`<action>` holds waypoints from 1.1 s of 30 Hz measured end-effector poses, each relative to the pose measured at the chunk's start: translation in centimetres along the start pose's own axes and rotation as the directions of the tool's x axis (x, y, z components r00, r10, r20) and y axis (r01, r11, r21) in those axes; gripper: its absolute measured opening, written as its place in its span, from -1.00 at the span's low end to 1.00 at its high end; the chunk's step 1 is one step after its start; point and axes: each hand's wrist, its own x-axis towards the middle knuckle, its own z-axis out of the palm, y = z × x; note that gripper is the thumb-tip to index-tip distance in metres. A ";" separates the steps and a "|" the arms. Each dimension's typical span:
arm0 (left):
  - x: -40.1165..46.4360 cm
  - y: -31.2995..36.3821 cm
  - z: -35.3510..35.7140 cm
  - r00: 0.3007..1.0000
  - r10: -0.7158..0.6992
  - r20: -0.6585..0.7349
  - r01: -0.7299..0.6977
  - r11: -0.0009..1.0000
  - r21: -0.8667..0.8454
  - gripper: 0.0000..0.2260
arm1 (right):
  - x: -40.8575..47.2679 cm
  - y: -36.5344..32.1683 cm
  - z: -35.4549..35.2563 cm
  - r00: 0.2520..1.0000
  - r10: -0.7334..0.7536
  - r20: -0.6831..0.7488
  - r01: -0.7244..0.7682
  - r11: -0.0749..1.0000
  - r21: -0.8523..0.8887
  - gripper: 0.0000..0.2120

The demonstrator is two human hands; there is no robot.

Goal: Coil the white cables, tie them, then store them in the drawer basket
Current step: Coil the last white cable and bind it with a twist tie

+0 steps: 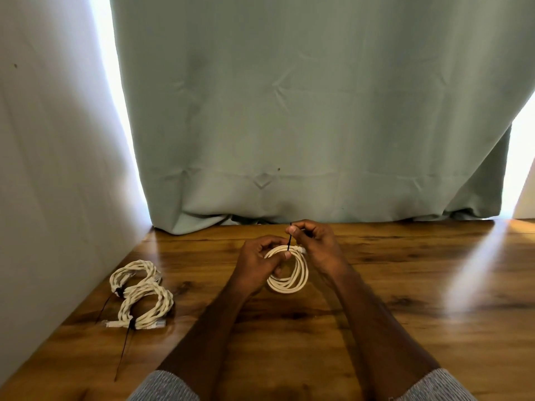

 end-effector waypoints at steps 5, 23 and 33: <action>0.0 -0.5 -0.1 0.999 0.022 0.043 -0.025 0.997 0.074 -0.84 | -0.3 -0.4 -0.1 1.000 -0.012 0.025 0.011 0.997 0.073 -0.91; 0.2 -1.2 -0.9 0.996 -0.083 0.043 0.083 0.997 0.009 -0.88 | -0.1 -0.7 -2.2 0.955 -0.008 0.298 0.072 0.976 -0.205 -0.86; 0.1 -1.2 -0.4 0.993 -0.116 0.031 0.114 0.991 0.065 -0.91 | 0.0 -0.9 -2.7 0.902 -0.150 0.404 0.344 0.817 -0.463 -0.91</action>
